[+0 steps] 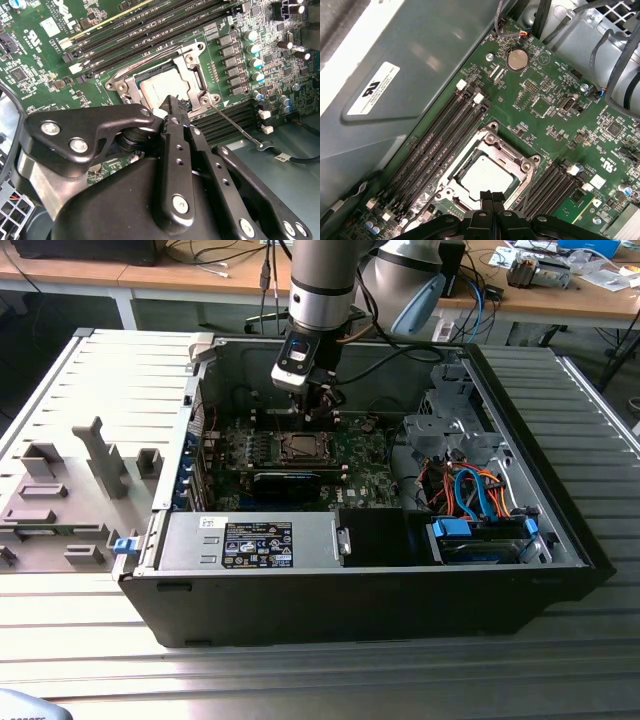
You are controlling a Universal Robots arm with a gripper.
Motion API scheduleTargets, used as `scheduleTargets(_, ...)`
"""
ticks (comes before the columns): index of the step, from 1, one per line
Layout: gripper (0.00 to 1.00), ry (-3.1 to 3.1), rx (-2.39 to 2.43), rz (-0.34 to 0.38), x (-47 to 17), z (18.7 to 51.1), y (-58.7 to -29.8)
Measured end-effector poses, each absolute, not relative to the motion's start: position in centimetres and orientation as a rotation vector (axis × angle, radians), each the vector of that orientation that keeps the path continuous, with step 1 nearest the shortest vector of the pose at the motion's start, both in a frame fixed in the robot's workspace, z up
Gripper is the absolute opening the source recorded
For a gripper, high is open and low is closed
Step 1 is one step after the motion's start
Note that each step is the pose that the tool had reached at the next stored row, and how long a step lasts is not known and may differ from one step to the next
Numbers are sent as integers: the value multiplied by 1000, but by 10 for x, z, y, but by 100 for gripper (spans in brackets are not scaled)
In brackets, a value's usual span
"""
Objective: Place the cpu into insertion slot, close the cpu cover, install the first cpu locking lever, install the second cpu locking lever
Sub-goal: 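Install the first cpu locking lever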
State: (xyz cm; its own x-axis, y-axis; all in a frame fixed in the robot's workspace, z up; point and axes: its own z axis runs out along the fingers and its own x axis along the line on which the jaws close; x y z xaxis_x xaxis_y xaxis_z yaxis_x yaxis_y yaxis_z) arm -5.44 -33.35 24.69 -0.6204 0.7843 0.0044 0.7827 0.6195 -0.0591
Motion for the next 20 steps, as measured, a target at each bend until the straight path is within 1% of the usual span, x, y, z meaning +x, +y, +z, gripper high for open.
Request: scheduleTargets(20,11,-2814,-1327,80,-54,247,-333)
